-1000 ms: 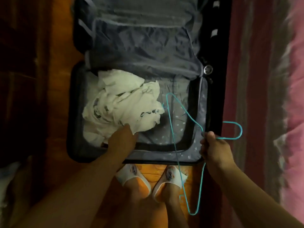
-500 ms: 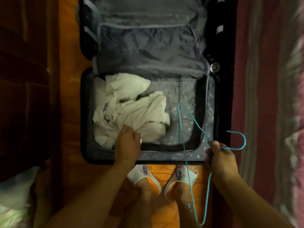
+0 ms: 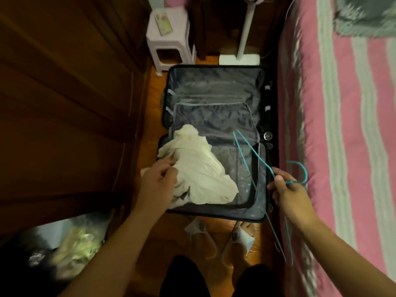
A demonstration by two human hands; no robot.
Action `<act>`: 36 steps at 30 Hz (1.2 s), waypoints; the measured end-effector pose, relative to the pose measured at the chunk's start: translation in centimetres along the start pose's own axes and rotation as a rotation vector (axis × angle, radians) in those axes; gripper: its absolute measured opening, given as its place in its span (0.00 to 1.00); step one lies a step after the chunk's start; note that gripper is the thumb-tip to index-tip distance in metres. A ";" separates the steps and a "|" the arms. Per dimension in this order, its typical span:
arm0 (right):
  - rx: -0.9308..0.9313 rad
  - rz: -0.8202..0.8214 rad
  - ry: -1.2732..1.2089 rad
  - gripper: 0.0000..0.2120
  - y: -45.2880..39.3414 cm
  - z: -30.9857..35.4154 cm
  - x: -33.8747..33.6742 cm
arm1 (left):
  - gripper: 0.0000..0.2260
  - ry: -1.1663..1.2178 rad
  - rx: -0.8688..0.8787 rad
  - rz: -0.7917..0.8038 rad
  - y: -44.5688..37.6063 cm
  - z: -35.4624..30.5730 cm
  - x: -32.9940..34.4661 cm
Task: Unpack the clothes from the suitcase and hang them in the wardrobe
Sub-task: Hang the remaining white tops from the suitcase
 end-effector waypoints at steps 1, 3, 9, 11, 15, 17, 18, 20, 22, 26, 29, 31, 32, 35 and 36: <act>-0.023 0.019 -0.023 0.11 0.5 0.7 0.1 | 0.07 0.028 -0.002 0.011 0.7 -0.8 1.0; -0.042 0.033 -0.086 0.11 0.6 1.1 0.4 | 0.09 0.070 -0.028 0.030 1.2 -1.4 4.6; 0.039 -0.037 -0.110 0.13 -4.3 -4.4 1.4 | 0.13 0.132 -0.127 0.132 -3.0 4.6 19.6; 0.112 -0.079 -0.102 0.16 -6.6 -7.8 2.0 | 0.12 -0.133 -0.137 0.306 -4.3 9.2 23.3; 0.218 -0.088 -0.035 0.15 -9.9 -14.4 4.2 | 0.11 -0.488 -0.174 0.478 -5.5 19.9 24.6; 0.230 -0.061 0.012 0.15 -11.1 -16.9 5.9 | 0.10 -0.528 -0.250 0.424 -6.9 25.1 23.5; 0.226 -0.043 0.037 0.14 -11.5 -17.9 6.9 | 0.09 -0.554 -0.298 0.403 -8.2 27.7 22.7; 0.214 -0.018 0.065 0.14 -12.3 -19.5 9.1 | 0.09 -0.595 -0.376 0.362 -11.3 32.1 21.2; 0.211 -0.004 0.074 0.14 -13.0 -21.0 11.5 | 0.13 -0.619 -0.425 0.286 -15.2 35.4 19.7; 0.230 0.001 0.068 0.13 -14.8 -24.0 15.8 | 0.26 -0.535 -0.517 0.052 -23.5 39.9 18.0; 0.243 0.001 0.049 0.12 -16.2 -25.8 18.1 | 0.30 -0.512 -0.570 -0.154 -28.5 41.8 17.3; 0.259 -0.011 0.044 0.11 -16.6 -26.9 19.1 | 0.29 -0.510 -0.571 -0.167 -30.7 42.9 17.2; 0.260 -0.020 0.035 0.11 -16.6 -27.1 19.5 | 0.27 -0.529 -0.538 -0.128 -31.6 43.3 17.1; 0.287 -0.043 0.016 0.11 -15.8 -27.5 20.3 | 0.14 -0.610 -0.449 -0.007 -32.6 43.5 16.6; 0.305 -0.056 -0.007 0.11 -15.2 -27.3 20.2 | 0.13 -0.576 -0.441 -0.007 -32.2 43.5 16.5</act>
Point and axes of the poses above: each hand's wrist, its own y-axis away from the middle knuckle, its own x-axis out of the palm, z = x × y, the point moved 1 cm from there along -y, towards the middle knuckle, and after that the axes turned 2 degrees about -y, right-handed, at the moved point
